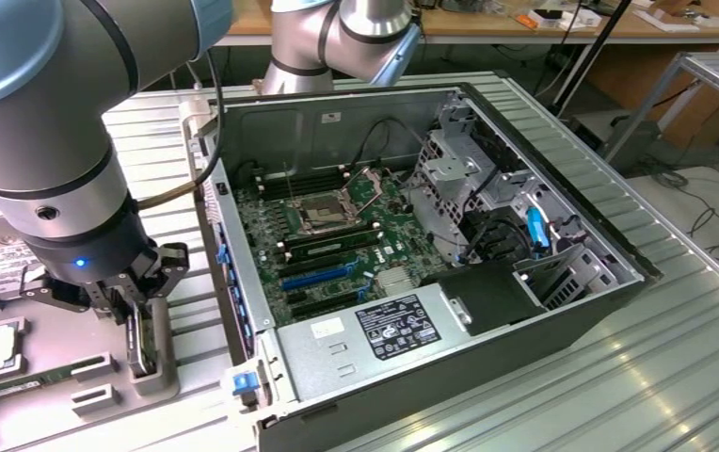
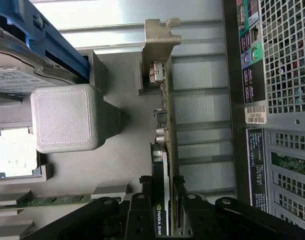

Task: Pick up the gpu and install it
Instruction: 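Pick up the gpu and move the gpu toward the slot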

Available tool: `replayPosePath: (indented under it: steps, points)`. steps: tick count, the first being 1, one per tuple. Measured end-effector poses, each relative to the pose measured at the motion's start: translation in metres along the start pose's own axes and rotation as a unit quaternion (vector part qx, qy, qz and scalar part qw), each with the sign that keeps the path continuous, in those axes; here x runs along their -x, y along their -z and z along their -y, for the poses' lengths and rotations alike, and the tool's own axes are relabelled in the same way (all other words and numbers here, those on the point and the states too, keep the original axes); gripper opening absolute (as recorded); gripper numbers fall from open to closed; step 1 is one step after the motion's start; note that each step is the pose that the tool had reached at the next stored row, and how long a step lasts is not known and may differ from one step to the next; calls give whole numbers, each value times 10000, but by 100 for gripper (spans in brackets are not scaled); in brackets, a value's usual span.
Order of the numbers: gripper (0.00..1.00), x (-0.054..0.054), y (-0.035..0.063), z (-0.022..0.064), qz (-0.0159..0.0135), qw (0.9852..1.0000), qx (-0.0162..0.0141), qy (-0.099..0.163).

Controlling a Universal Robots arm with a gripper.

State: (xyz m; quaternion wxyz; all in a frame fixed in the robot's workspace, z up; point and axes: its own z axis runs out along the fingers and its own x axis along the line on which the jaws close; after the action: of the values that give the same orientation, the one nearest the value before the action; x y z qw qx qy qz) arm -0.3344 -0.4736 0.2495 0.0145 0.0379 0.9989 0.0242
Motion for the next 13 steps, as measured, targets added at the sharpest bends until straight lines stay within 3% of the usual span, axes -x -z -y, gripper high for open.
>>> replayPosePath:
  steps: [6,13]
  points:
    - [27,0,4,0,1,10000,1,0]
    - [27,3,116,-6,-4,10000,0,0]
